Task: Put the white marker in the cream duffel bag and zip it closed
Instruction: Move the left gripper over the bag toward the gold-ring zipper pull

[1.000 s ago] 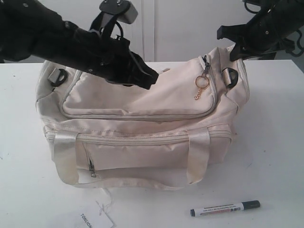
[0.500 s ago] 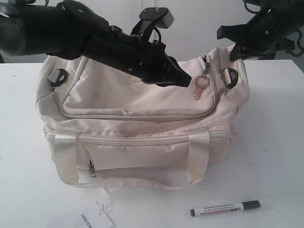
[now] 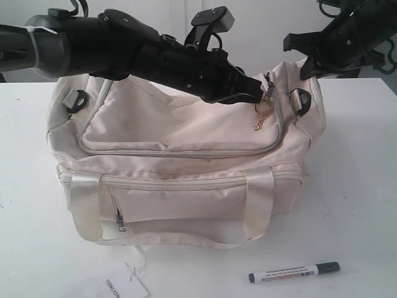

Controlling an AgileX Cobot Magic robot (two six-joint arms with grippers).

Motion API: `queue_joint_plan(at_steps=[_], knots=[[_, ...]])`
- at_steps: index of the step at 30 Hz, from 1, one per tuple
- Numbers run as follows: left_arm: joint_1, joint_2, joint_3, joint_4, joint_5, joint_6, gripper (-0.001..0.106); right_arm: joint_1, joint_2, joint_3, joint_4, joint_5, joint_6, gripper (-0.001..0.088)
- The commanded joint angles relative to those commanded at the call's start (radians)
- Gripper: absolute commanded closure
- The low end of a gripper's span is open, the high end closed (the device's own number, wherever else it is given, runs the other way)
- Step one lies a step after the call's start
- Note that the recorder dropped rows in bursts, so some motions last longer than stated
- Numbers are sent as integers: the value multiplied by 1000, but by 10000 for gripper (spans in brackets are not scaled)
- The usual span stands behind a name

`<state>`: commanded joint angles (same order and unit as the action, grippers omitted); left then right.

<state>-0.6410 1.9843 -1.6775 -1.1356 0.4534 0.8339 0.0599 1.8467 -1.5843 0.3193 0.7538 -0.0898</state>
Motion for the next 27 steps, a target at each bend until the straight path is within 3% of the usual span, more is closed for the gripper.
queue_joint_plan(at_steps=[4, 9, 18, 27], knots=[[0, 0, 0, 0, -5, -9, 783, 0, 0, 0, 0, 0, 0, 868], [0, 0, 0, 0, -33, -57, 605, 0, 0, 0, 0, 0, 0, 868], [0, 22, 0, -8, -56, -160, 511, 0, 0, 0, 0, 0, 0, 868], [0, 71, 0, -65, -27, -165, 431, 0, 0, 0, 0, 0, 0, 868]])
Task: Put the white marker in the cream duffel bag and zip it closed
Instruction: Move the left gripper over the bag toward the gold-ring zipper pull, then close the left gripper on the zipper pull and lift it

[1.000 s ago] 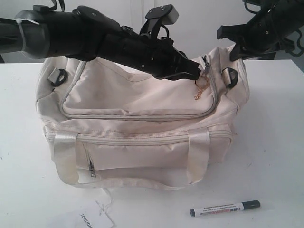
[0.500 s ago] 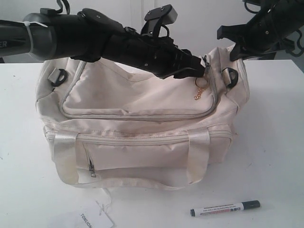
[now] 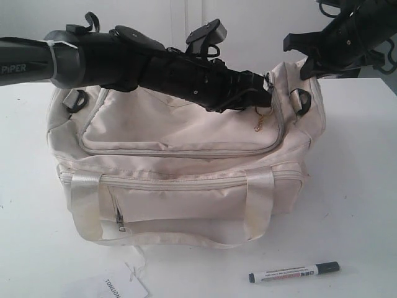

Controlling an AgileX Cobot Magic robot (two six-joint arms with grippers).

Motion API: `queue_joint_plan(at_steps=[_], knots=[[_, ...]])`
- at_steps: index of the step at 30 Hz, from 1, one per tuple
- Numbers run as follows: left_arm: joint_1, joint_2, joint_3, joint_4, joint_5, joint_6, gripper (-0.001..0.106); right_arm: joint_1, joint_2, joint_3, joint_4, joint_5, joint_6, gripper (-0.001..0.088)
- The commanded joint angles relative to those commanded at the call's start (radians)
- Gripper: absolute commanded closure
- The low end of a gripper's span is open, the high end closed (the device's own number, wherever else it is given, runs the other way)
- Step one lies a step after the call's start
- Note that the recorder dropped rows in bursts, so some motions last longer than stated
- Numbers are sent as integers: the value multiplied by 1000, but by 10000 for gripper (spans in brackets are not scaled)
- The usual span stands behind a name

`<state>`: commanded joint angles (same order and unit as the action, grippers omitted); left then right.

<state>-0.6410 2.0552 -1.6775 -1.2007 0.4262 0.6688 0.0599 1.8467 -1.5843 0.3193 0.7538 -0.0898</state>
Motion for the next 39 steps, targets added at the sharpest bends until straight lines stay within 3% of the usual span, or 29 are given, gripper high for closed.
queue_joint_plan(at_steps=[15, 23, 25, 36, 39], knots=[[0, 4, 0, -145, 96, 69, 435, 0, 0, 0, 0, 0, 0, 868], [0, 10, 0, -140, 51, 94, 449, 0, 0, 0, 0, 0, 0, 868], [0, 10, 0, -128, 48, 94, 498, 0, 0, 0, 0, 0, 0, 868], [0, 10, 0, -106, 41, 195, 1028, 0, 0, 0, 0, 0, 0, 868], [0, 10, 0, -106, 44, 199, 1053, 0, 0, 0, 0, 0, 0, 868]])
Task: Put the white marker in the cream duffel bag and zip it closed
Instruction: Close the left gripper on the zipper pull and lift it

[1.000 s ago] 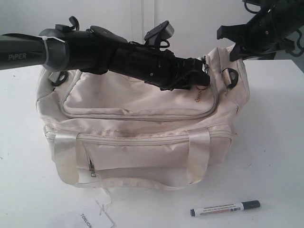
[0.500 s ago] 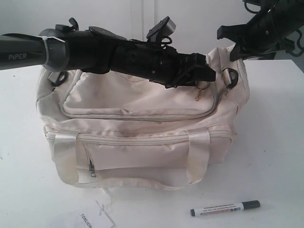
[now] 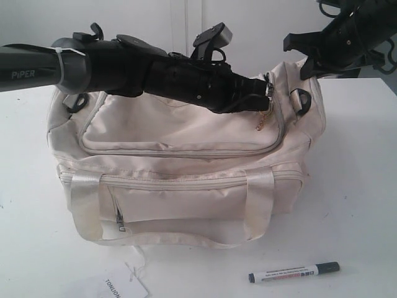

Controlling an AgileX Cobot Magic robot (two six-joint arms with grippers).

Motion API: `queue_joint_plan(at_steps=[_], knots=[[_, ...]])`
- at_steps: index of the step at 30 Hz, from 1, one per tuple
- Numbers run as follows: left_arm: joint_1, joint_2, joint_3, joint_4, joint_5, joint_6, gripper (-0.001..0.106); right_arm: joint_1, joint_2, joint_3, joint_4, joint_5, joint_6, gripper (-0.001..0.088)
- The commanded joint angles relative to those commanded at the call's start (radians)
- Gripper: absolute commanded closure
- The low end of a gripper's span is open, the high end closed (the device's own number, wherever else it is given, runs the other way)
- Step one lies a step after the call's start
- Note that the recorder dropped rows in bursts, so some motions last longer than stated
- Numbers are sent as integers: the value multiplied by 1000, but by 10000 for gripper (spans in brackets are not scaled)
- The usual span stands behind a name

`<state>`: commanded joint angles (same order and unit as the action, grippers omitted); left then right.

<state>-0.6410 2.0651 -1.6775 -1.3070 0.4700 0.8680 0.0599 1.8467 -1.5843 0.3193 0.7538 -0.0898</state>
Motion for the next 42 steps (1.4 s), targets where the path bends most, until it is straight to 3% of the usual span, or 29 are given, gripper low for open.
queue_joint_plan(at_steps=[17, 42], knots=[[0, 0, 0, 4, 48, 2, 1053, 0, 0, 0, 2, 9, 0, 868], [0, 0, 0, 8, 319, 0, 1053, 0, 0, 0, 2, 8, 48, 868]])
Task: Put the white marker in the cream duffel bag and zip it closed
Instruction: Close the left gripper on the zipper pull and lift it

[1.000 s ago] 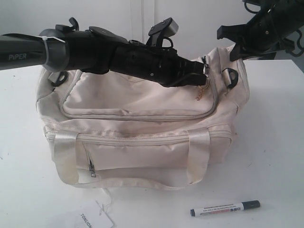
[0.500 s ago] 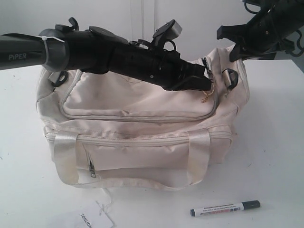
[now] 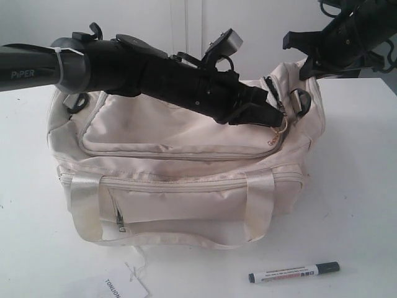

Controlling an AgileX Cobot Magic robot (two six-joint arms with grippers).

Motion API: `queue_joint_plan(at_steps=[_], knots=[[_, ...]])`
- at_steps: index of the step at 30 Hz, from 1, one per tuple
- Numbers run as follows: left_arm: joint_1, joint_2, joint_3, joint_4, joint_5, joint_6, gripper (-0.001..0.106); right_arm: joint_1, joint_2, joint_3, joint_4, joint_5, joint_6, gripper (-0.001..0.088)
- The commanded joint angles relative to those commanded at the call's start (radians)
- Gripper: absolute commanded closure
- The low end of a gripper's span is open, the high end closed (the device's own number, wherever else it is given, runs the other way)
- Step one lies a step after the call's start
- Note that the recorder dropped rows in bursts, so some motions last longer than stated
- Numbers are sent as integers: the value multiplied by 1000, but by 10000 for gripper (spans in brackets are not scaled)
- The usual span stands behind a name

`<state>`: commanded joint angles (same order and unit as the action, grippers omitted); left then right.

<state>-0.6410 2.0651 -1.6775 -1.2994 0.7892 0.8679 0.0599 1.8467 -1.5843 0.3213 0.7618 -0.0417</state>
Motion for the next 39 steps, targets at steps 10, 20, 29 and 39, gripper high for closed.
queue_joint_plan(at_steps=[10, 20, 29, 39], knots=[[0, 0, 0, 0, 81, 0, 1053, 0, 0, 0, 0, 0, 0, 868], [0, 0, 0, 46, 144, 0, 1053, 0, 0, 0, 0, -10, 0, 868], [0, 0, 0, 52, 248, 0, 1053, 0, 0, 0, 0, -10, 0, 868], [0, 0, 0, 81, 247, 0, 1053, 0, 0, 0, 0, -10, 27, 820]])
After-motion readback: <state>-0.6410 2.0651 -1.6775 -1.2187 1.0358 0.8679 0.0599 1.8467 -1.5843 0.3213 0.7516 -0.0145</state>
